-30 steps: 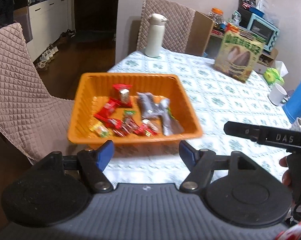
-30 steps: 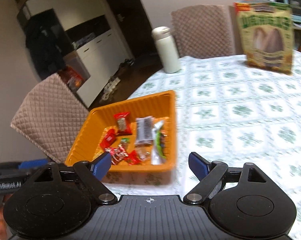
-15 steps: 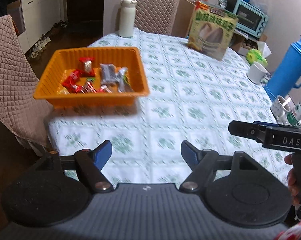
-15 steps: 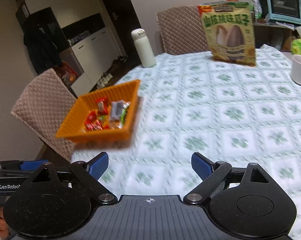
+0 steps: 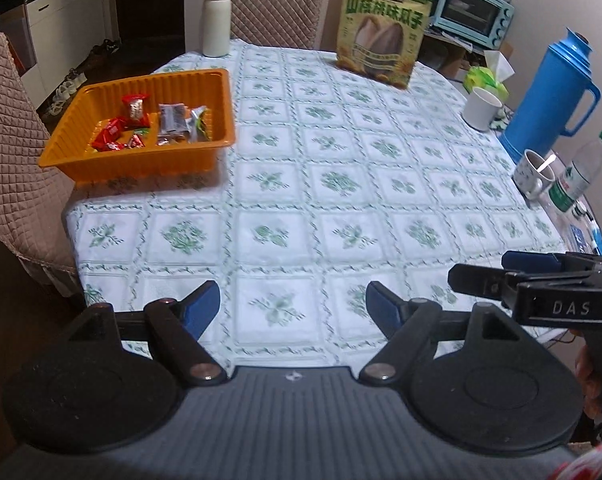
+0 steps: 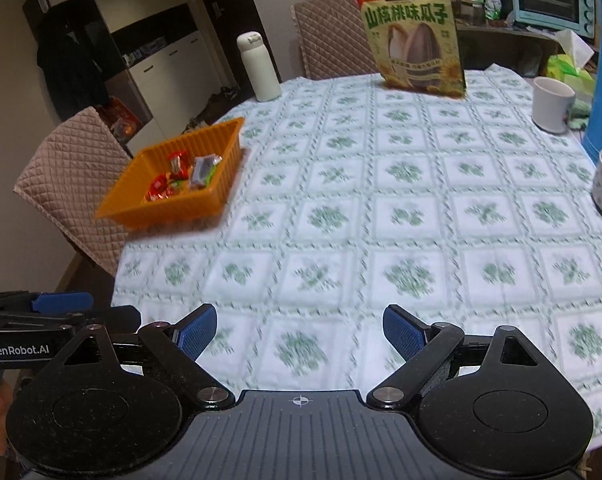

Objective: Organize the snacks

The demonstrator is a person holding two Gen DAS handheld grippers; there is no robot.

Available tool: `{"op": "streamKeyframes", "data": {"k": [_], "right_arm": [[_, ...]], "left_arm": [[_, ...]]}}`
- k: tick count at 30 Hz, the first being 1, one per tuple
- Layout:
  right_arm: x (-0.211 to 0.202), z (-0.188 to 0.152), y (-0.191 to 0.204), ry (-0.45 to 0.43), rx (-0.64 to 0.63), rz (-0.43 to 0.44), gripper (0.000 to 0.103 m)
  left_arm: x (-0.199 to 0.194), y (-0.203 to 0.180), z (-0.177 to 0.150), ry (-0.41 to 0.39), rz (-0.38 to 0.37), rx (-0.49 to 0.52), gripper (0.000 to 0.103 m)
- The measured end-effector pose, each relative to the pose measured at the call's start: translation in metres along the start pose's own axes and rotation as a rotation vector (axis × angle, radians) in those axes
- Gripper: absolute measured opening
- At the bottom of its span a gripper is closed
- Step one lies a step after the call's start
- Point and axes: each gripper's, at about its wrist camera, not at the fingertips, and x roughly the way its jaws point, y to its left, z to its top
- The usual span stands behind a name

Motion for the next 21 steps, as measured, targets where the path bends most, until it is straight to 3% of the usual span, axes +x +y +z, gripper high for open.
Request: {"op": "streamKeyframes", "data": {"k": [21], "right_arm": [[-0.016,-0.014,-0.020,0.010,0.032,-0.006,0.090]], "left_arm": [[0.000,-0.023,-0.006,0.002,-0.007,0.027,0.079]]}}
